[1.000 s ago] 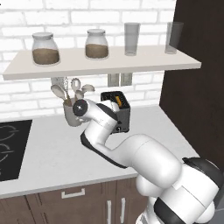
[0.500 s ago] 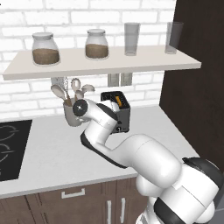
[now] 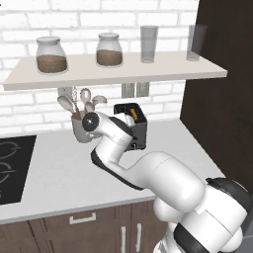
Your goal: Start the toaster. Once the lever pops up, take the bread to the plate on the dining counter.
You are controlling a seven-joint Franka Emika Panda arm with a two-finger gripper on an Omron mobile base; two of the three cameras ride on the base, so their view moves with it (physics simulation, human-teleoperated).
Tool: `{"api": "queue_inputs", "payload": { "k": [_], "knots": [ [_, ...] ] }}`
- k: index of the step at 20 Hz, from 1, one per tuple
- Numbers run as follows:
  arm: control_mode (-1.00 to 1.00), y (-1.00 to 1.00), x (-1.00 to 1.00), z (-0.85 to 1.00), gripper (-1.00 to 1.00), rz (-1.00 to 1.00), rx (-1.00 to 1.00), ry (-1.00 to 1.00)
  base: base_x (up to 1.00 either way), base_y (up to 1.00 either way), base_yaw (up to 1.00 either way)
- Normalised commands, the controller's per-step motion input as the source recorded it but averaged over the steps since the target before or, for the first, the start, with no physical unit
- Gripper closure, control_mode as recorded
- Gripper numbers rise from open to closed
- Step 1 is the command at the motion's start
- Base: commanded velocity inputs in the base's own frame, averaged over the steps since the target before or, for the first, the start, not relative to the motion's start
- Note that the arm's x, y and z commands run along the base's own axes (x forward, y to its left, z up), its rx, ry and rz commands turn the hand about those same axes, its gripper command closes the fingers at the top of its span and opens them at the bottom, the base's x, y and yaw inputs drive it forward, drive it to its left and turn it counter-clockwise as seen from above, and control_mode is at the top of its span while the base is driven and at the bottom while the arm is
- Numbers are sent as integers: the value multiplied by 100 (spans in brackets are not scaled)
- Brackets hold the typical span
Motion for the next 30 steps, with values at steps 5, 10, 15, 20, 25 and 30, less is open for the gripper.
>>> {"api": "queue_inputs", "payload": {
  "k": [5, 10, 15, 20, 25, 30],
  "knots": [
    [-100, 0, 0, 0, -100, 0, 0, 0, 0, 0, 0],
    [-100, 0, 0, 0, -100, 0, 0, 0, 0, 0, 0],
    [-100, 0, 0, 0, -100, 0, 0, 0, 0, 0, 0],
    [-100, 0, 0, 0, -100, 0, 0, 0, 0, 0, 0],
    [-100, 0, 0, 0, -100, 0, 0, 0, 0, 0, 0],
    [-100, 0, 0, 0, -100, 0, 0, 0, 0, 0, 0]
  ]
}}
